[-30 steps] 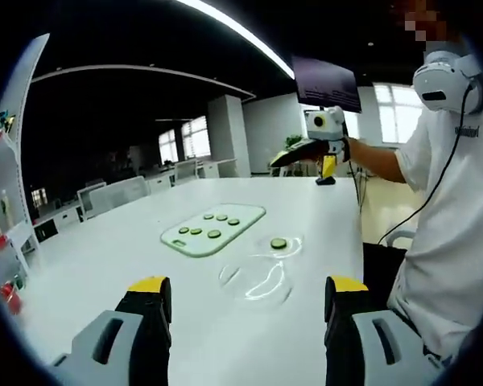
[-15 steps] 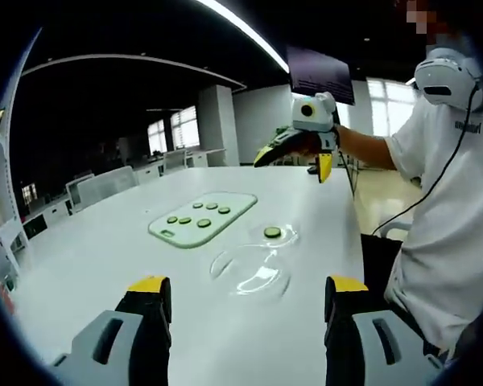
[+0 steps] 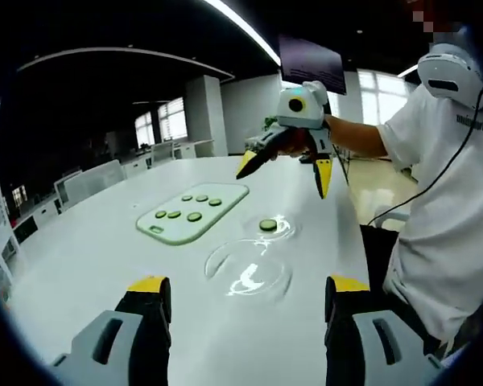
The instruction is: Open the petri dish lid, add cucumber slices into the petri dish, and close the lid
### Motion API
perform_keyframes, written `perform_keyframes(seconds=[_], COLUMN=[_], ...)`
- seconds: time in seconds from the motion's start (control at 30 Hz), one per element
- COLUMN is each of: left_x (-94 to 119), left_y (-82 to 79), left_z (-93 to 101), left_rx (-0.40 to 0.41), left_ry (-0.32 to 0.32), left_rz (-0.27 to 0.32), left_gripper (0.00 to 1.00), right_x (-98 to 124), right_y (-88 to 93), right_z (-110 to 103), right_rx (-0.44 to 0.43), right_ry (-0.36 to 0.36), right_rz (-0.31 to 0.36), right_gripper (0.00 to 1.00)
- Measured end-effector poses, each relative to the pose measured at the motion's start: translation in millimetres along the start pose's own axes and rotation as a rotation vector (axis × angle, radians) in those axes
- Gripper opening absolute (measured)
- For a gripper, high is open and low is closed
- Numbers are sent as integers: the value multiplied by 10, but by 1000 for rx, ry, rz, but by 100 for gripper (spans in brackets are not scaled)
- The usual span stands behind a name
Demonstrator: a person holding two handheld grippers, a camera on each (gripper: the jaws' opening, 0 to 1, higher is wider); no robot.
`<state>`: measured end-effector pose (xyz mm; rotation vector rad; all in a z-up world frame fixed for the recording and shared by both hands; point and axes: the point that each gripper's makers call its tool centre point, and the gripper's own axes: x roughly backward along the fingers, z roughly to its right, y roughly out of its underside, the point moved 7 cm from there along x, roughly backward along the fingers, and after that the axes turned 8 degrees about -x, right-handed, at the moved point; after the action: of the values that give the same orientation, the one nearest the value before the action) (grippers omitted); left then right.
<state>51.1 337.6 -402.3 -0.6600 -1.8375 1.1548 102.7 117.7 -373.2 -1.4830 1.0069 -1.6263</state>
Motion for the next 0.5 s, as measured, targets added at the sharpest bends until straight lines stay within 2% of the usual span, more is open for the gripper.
perform_keyframes(seconds=[0.5], left_x=[-188], left_y=[57], left_z=[-44], left_rx=[3], left_ry=[31], left_rz=[-14], left_gripper=[78], right_x=[-325], right_y=[106], right_z=[59], right_rx=[12], right_ry=[-55], right_rz=[-65], right_gripper=[78])
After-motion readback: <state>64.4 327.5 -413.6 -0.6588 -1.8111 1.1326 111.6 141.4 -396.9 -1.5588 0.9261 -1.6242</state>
